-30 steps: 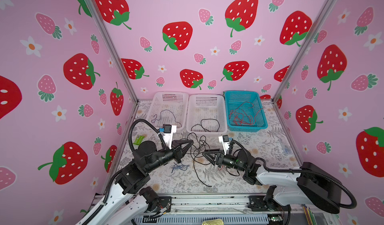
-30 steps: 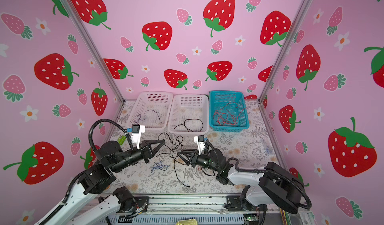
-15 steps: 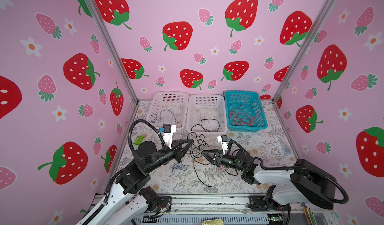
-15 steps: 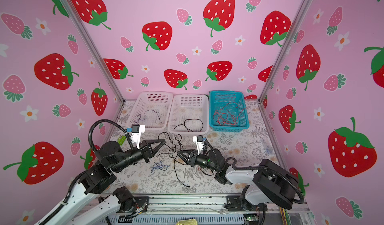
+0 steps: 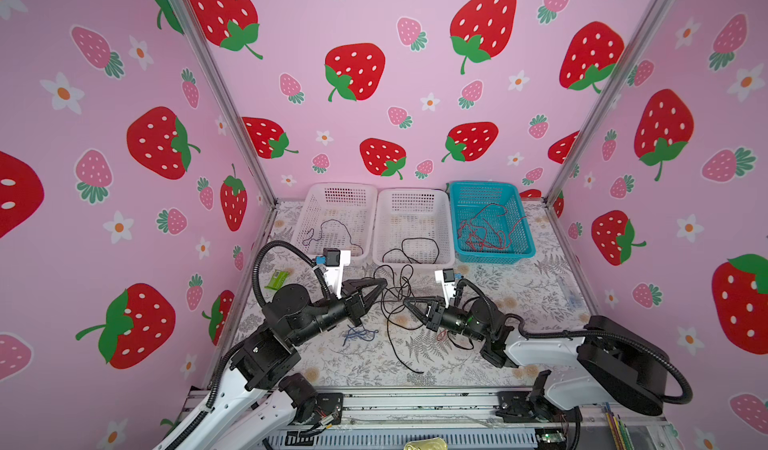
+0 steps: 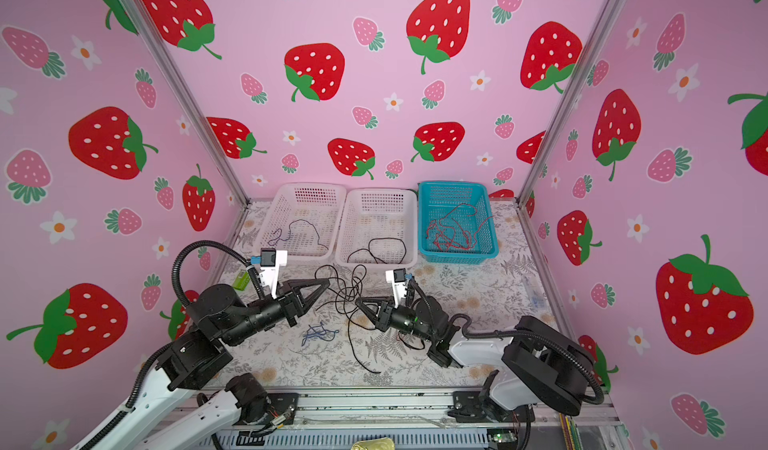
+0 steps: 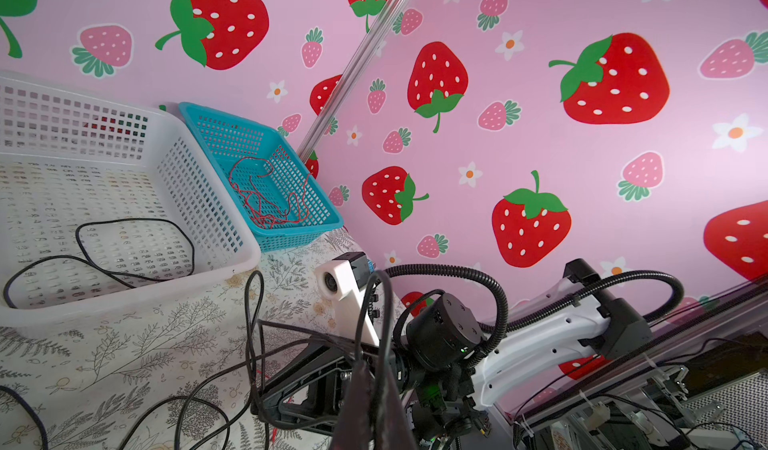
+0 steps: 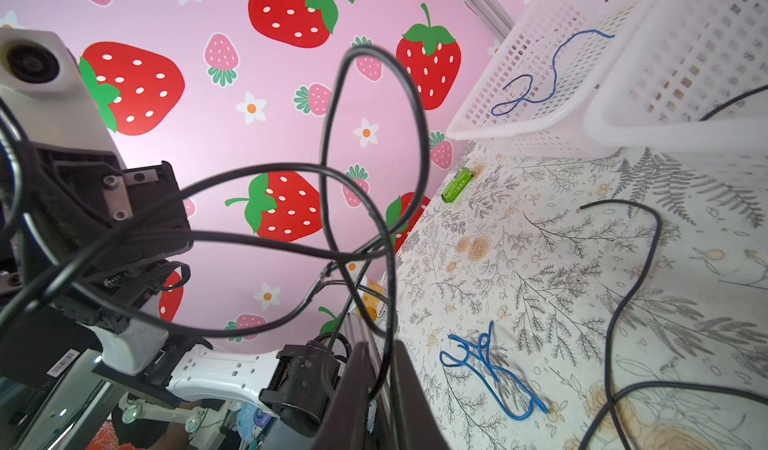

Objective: Untangle the cables

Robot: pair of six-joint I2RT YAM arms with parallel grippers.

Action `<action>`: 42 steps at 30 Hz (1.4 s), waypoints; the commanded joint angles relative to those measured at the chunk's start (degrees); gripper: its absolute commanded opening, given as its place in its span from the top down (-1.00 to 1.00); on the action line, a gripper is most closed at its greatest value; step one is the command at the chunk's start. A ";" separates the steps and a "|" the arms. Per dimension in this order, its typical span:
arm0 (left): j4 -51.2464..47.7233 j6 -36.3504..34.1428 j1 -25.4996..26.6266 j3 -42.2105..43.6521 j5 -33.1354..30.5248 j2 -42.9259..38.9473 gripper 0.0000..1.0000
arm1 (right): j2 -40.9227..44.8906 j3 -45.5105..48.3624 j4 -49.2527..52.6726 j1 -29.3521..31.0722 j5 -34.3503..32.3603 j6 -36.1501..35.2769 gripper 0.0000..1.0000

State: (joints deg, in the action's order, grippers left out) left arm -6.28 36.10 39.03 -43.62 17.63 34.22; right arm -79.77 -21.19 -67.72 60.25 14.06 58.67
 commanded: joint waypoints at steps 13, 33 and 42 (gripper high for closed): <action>-8.84 -7.23 0.26 -6.35 -6.35 -2.09 1.00 | 6.30 4.61 13.58 -0.28 -14.19 -1.52 1.00; -21.53 -22.60 0.28 -22.38 -22.98 -4.18 1.00 | 10.55 8.22 35.22 -10.40 -20.79 -1.37 1.00; -20.31 -21.37 0.26 -21.63 -21.76 -4.04 1.00 | 8.85 6.24 34.11 -11.88 -13.39 -6.35 0.66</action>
State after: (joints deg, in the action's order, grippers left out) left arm -35.44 14.61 39.75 -60.60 -1.21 32.40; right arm -69.34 -16.84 -44.05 50.63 3.95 54.24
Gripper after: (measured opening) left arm 0.063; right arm 0.146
